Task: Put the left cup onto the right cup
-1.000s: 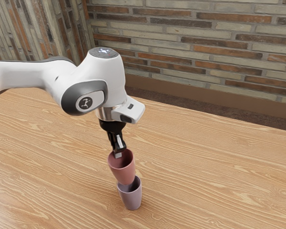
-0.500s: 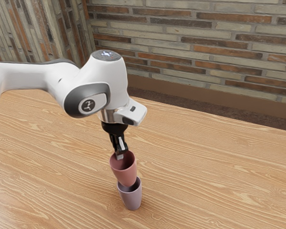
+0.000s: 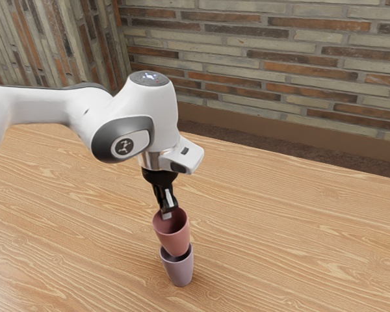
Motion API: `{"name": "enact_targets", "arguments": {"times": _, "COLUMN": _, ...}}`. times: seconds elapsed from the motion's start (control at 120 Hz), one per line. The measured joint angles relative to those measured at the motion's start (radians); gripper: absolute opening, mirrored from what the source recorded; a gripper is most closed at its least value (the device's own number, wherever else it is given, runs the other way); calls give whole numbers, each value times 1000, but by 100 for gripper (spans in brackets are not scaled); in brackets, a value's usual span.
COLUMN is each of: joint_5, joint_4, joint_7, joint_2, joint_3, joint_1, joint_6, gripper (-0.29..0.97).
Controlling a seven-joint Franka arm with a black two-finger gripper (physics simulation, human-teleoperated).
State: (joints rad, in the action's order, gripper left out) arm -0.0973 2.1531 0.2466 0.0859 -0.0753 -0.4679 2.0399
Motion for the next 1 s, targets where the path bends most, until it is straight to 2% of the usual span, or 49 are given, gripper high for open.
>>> {"name": "enact_targets", "arguments": {"times": 1.0, "joint_5": 3, "joint_4": 14, "joint_7": -2, "joint_2": 2, "joint_3": 11, "joint_1": 5, "joint_6": 1, "gripper": -11}}
